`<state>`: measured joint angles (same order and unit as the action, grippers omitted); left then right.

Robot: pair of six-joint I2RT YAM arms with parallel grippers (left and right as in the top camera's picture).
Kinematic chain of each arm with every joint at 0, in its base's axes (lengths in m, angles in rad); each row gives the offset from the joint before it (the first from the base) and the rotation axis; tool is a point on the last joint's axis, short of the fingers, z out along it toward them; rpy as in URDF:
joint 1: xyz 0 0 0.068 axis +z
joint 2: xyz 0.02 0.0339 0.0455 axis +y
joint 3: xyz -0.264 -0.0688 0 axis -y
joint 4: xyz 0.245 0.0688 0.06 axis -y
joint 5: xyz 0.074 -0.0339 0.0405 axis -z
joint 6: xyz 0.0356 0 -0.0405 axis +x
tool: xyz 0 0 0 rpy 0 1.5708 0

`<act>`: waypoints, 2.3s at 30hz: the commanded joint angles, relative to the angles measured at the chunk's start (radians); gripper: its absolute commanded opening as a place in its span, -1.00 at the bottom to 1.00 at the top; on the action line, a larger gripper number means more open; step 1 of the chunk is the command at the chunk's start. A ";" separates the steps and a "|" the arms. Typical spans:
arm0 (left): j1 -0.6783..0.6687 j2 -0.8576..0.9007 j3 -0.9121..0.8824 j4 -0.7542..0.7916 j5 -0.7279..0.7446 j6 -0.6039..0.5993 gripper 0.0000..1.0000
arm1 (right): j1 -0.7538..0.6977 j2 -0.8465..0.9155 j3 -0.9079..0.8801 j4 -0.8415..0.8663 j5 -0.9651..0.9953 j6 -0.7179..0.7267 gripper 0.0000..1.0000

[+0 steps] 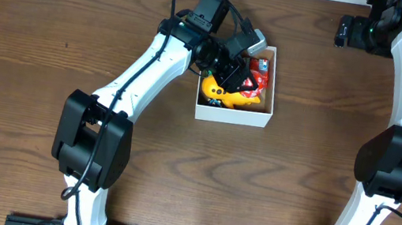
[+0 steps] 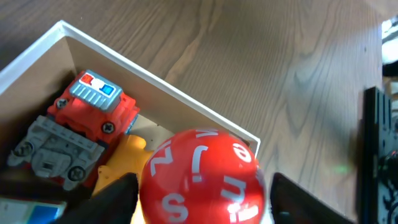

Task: Pack container
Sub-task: 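Lift the red ball and lower it into the box, then open the left gripper to release the ball and raise it out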

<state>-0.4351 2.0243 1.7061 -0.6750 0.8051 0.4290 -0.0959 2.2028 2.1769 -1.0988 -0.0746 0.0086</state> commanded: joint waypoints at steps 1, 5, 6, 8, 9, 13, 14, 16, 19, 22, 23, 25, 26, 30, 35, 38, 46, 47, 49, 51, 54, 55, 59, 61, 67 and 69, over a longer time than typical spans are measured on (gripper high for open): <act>-0.003 0.000 0.000 -0.001 0.014 0.012 0.44 | -0.006 0.000 0.019 0.000 -0.004 0.013 0.99; -0.003 0.000 0.000 -0.001 0.014 0.012 0.50 | -0.006 0.000 0.019 0.000 -0.004 0.013 0.99; -0.003 0.000 0.000 -0.001 0.014 0.012 0.51 | -0.006 0.000 0.019 0.000 -0.004 0.013 0.98; -0.003 0.000 0.000 -0.002 0.014 0.012 0.53 | -0.006 0.000 0.019 0.000 -0.004 0.013 0.99; -0.003 0.000 0.000 -0.001 0.014 0.012 0.53 | -0.006 0.000 0.019 0.000 -0.004 0.013 0.99; -0.003 0.000 0.000 -0.002 -0.014 0.012 0.53 | -0.006 0.000 0.019 0.000 -0.004 0.013 0.98; -0.003 0.000 0.000 -0.003 -0.040 0.011 0.45 | -0.006 0.000 0.019 0.000 -0.004 0.013 0.98; -0.003 0.000 0.000 -0.010 -0.079 0.011 0.36 | -0.006 0.000 0.019 0.000 -0.004 0.013 0.98; -0.003 0.000 0.000 -0.029 -0.111 0.012 -0.23 | -0.006 0.000 0.019 0.000 -0.004 0.013 0.99; -0.003 0.000 0.000 -0.047 -0.111 0.012 -0.71 | -0.006 0.000 0.019 0.000 -0.004 0.013 0.99; -0.003 0.000 0.000 -0.050 -0.111 0.012 -0.80 | -0.006 0.000 0.019 0.000 -0.004 0.013 0.98; -0.006 0.000 0.000 -0.051 -0.111 0.012 -0.85 | -0.006 0.000 0.019 0.000 -0.004 0.013 0.99; -0.009 0.000 0.000 -0.051 -0.114 0.012 -0.87 | -0.006 0.000 0.019 0.000 -0.004 0.013 0.99; -0.025 0.006 0.000 -0.055 -0.122 0.012 -0.88 | -0.006 0.000 0.019 0.000 -0.004 0.013 0.99; -0.053 0.030 0.000 -0.113 -0.163 0.012 -0.88 | -0.006 0.000 0.019 0.000 -0.004 0.013 0.99; -0.066 0.043 0.000 -0.145 -0.219 0.012 -0.88 | -0.006 0.000 0.019 0.000 -0.004 0.013 0.99; -0.073 0.073 0.000 -0.157 -0.268 0.017 -0.88 | -0.006 0.000 0.019 0.000 -0.004 0.013 0.98; -0.073 0.080 0.000 -0.157 -0.269 0.024 -0.88 | -0.006 0.000 0.019 0.000 -0.004 0.013 0.98; -0.074 0.097 0.000 -0.151 -0.268 0.024 -0.88 | -0.006 0.000 0.019 0.000 -0.004 0.013 0.98; -0.075 0.114 0.000 -0.149 -0.268 0.024 -0.89 | -0.006 0.000 0.019 0.000 -0.004 0.013 0.98; -0.077 0.144 0.000 -0.148 -0.268 0.024 -0.88 | -0.006 0.000 0.019 0.000 -0.004 0.013 0.98; -0.078 0.150 0.000 -0.148 -0.268 0.024 -0.88 | -0.006 0.000 0.019 0.000 -0.004 0.013 0.98; -0.079 0.153 0.000 -0.147 -0.268 0.024 -0.88 | -0.006 0.000 0.019 0.000 -0.004 0.013 0.99; -0.075 0.148 0.000 -0.148 -0.268 0.023 -0.88 | -0.006 0.000 0.019 0.000 -0.004 0.013 0.99; -0.065 0.108 0.005 -0.146 -0.268 0.023 -0.88 | -0.006 0.000 0.019 0.000 -0.004 0.013 0.99; -0.060 0.089 0.011 -0.145 -0.268 0.023 -0.88 | -0.006 0.000 0.019 0.000 -0.004 0.013 0.99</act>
<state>-0.5106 2.1410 1.7061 -0.8192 0.5766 0.4458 -0.0959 2.2028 2.1769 -1.0988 -0.0746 0.0086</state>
